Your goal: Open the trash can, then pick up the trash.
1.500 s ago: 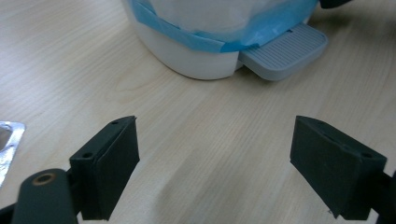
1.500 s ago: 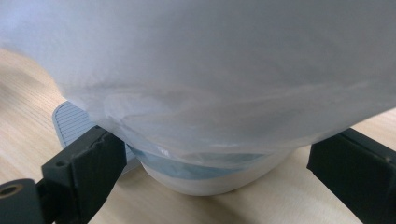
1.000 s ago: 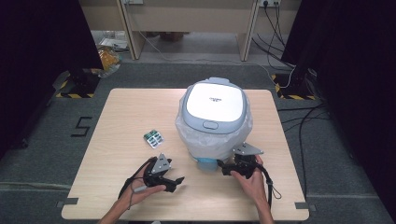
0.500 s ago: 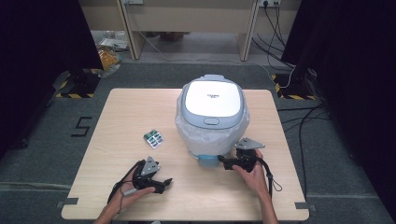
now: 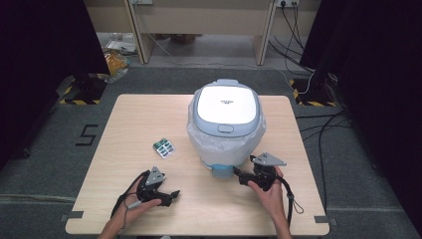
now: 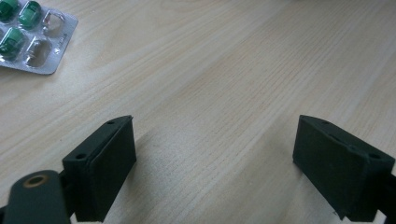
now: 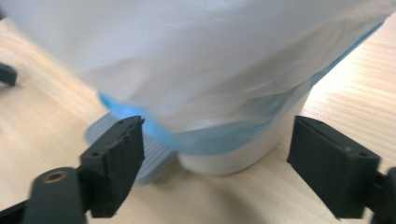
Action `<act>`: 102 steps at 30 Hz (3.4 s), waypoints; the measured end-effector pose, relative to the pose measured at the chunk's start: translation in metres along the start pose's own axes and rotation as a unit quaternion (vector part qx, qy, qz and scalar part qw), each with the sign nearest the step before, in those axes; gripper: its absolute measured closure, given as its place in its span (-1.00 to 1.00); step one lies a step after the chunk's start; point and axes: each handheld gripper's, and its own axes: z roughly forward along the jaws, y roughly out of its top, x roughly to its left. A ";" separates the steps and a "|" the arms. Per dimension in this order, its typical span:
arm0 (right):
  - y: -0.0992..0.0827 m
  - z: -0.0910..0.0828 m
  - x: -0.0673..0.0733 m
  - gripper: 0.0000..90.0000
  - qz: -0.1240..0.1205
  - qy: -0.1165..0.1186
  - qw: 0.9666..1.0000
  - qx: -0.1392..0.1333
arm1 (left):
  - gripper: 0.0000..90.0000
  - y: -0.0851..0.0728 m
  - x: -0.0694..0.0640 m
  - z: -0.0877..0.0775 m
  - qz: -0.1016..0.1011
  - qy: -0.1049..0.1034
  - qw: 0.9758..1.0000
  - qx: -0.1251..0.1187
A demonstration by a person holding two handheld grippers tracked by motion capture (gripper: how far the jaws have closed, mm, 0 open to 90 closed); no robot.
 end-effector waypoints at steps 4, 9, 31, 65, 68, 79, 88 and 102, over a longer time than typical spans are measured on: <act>-0.003 -0.005 0.018 -0.55 -0.018 -0.011 1.000 0.016 | -0.73 0.000 0.000 0.000 0.000 0.001 1.000 0.000; -0.003 -0.012 0.041 -0.55 -0.044 0.016 0.999 0.014 | -0.73 0.000 0.000 0.000 -0.001 0.001 1.000 0.000; -0.005 0.025 0.076 -0.46 -0.080 0.070 0.994 0.040 | -0.73 0.000 0.000 0.000 -0.002 0.004 1.000 0.001; -0.008 0.032 0.077 -0.41 -0.105 0.063 0.990 0.066 | -0.73 0.000 0.000 0.000 -0.002 0.004 1.000 0.001; -0.008 0.034 0.076 -0.42 -0.105 0.066 0.990 0.073 | -0.73 0.000 0.000 0.000 -0.003 0.004 1.000 -0.001; -0.010 0.037 0.076 -0.42 -0.110 0.065 0.988 0.088 | -0.73 0.000 0.000 0.000 -0.003 0.003 1.000 -0.001; -0.010 0.038 0.077 -0.42 -0.117 0.063 0.987 0.089 | -0.73 0.000 0.000 0.000 -0.003 0.003 1.000 -0.001; -0.008 0.038 0.075 -0.43 -0.115 0.071 0.986 0.093 | -0.67 0.002 0.010 0.001 0.003 0.016 1.000 -0.005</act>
